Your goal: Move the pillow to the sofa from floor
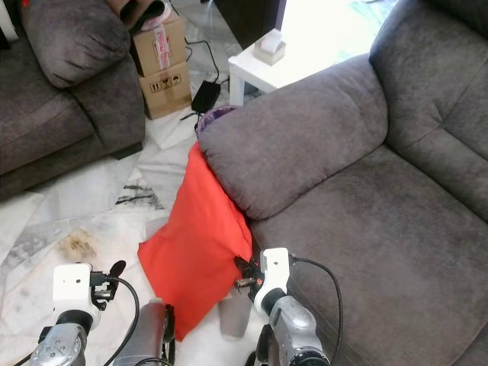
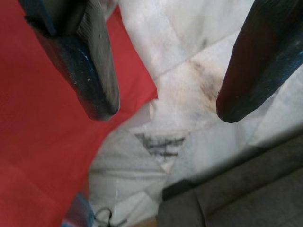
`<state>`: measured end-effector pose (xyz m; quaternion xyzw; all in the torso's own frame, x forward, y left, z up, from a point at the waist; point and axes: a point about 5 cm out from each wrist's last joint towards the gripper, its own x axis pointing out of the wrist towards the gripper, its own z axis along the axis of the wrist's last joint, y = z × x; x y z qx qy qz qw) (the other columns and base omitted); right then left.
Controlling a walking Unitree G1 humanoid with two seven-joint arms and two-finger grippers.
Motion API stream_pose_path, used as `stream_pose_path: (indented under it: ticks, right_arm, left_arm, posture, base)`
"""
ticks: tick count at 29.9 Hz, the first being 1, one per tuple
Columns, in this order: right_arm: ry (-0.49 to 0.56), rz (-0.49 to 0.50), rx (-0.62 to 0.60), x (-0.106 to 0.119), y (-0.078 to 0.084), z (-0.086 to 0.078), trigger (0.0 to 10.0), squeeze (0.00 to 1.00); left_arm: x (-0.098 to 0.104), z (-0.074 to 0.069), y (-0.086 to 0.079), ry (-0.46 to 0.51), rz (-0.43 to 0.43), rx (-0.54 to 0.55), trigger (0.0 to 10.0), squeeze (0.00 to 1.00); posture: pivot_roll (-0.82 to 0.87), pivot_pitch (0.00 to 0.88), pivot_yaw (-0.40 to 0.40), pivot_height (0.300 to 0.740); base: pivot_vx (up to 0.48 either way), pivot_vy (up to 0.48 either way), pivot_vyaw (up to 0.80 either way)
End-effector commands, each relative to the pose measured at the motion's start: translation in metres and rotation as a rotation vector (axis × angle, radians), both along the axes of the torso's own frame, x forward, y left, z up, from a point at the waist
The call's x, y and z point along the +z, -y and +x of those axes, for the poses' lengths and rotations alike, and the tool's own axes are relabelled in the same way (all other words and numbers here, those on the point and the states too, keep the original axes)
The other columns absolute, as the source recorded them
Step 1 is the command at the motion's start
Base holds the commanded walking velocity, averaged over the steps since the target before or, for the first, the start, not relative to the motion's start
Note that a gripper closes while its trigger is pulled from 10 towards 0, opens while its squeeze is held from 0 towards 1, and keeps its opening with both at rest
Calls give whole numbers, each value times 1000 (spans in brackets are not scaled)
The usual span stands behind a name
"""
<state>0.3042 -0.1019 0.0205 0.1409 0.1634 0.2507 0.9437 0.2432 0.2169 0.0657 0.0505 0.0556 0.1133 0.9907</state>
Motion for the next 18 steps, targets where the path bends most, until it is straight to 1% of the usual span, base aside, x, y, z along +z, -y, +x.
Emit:
stream_pose_path:
  ticks: [1, 4, 6, 8, 9, 10, 12, 13, 18]
  right_arm:
    - [15, 14, -6, -1, 2, -3, 0, 0]
    - [34, -6, 20, -2, -2, -6, 0, 0]
    - [32, 1, 6, -2, -1, -6, 0, 0]
    - [39, -21, -24, -1, 0, -5, 0, 0]
    - [41, -31, -37, -1, 1, -4, 2784, 0]
    - [40, -38, -41, -1, 1, -4, 9804, 0]
    - [32, -35, -51, -1, 1, -4, 10000, 0]
    - [34, -21, -58, -1, 1, -3, 10000, 0]
    - [42, -17, -49, 1, 0, -3, 10000, 0]
  left_arm:
    - [-10, -5, -5, -35, -16, 24, 10000, 0]
    - [-10, 0, -7, -28, -16, 27, 10000, 0]
    - [-10, 2, -7, -25, -17, 27, 10000, 0]
    - [-10, 3, -7, -21, -17, 26, 10000, 0]
    - [-11, 4, -7, -19, -17, 25, 10000, 0]
    - [-11, 4, -7, -18, -17, 24, 10000, 0]
    - [-12, 6, -8, -16, -17, 22, 10000, 0]
    - [-12, 6, -8, -16, -17, 19, 10000, 0]
    - [-12, 8, -8, -13, -15, 16, 10000, 0]
  posture:
    - [243, 159, -74, 632]
    - [239, 147, -74, 632]
    - [237, 142, -72, 632]
    - [230, 135, -70, 632]
    - [229, 134, -69, 632]
    - [227, 133, -67, 632]
    - [225, 132, -64, 632]
    - [224, 130, -62, 632]
    - [223, 126, -61, 632]
  base:
    - [0, 0, 0]
    - [0, 0, 0]
    - [0, 0, 0]
    - [0, 0, 0]
    - [0, 0, 0]
    - [0, 0, 0]
    - [0, 0, 0]
    - [0, 0, 0]
    - [0, 0, 0]
